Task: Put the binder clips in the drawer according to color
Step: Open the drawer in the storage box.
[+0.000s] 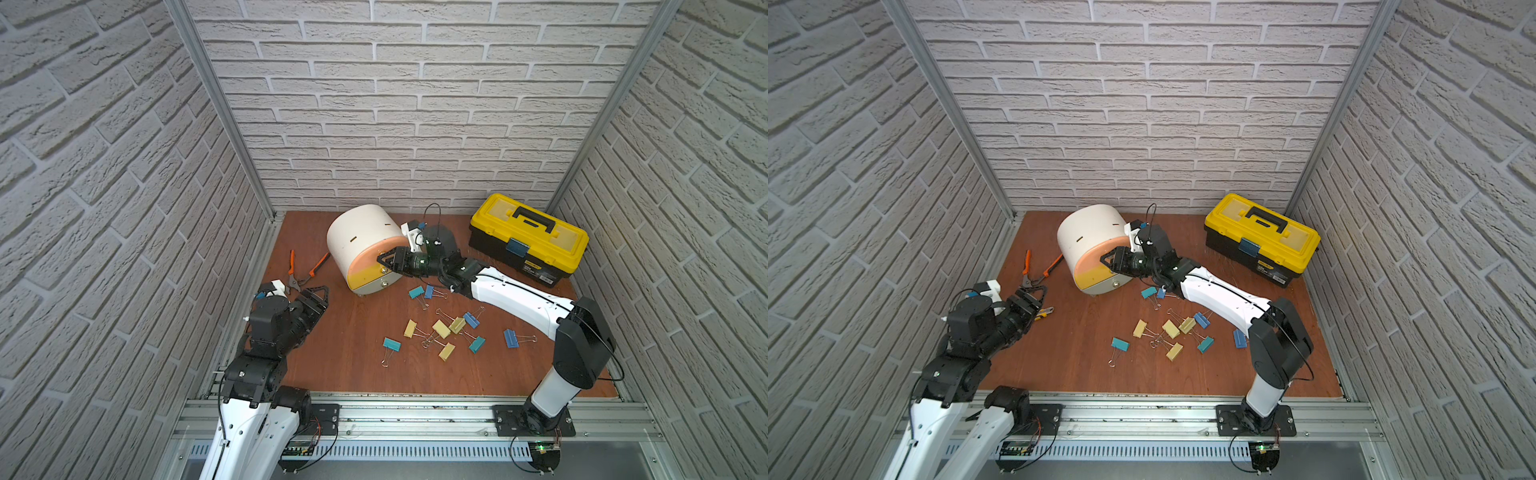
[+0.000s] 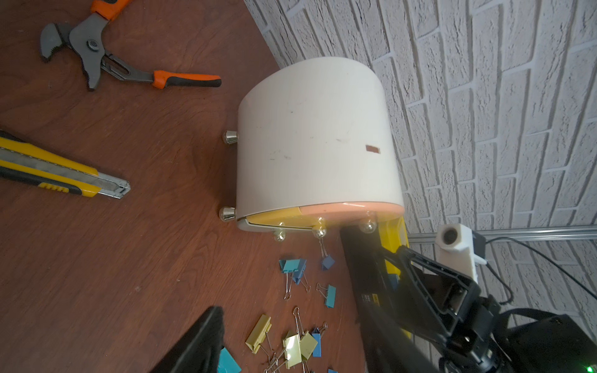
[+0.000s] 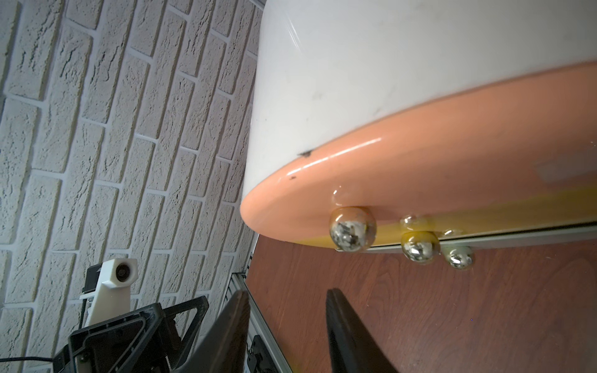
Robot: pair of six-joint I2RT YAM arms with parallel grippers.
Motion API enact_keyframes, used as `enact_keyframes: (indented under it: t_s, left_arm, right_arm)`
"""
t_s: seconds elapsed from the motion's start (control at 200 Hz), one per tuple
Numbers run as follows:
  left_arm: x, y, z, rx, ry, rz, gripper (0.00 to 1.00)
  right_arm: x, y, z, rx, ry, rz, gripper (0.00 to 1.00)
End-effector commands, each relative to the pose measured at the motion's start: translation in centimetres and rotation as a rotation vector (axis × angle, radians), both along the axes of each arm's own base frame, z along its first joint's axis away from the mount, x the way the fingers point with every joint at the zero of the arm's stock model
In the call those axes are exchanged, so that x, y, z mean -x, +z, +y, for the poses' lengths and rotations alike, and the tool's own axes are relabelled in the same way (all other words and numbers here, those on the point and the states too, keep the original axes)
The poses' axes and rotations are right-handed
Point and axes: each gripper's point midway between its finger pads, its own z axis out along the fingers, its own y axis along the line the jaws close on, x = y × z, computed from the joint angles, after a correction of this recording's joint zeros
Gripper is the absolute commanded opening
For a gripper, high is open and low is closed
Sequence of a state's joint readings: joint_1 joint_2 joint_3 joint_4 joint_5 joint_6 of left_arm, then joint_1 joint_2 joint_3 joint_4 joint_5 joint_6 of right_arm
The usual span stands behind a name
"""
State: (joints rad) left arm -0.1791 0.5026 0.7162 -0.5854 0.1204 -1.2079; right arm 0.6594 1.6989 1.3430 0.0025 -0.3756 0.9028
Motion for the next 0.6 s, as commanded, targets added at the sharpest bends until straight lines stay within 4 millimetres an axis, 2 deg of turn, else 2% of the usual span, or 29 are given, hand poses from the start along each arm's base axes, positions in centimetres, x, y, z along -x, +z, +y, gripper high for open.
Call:
enact_keyframes:
  t_s: [0.0, 0.19, 0.43, 0.595]
  left_arm:
    - [-0.1, 1.1, 0.1, 0.0, 0.009, -0.034, 0.71]
    - [-0.2, 1.1, 0.1, -0.001, 0.006, -0.03, 0.71]
    - [-0.3, 1.2, 0.0, -0.003, 0.003, -0.031, 0.72]
    - [-0.4, 1.3, 0.0, -0.002, 0.003, -0.03, 0.73]
  right_arm:
    - [-0.9, 1.5, 0.8, -0.039, -0.004, -0.049, 0.4]
    - [-1.6, 1.0, 0.4, -0.027, -0.028, -0.047, 0.4]
    - [-2.2, 0.2, -0.9, 0.049, -0.068, -0.052, 0.38]
    - [-2.9, 0.0, -0.9, 0.043, -0.075, -0.058, 0.38]
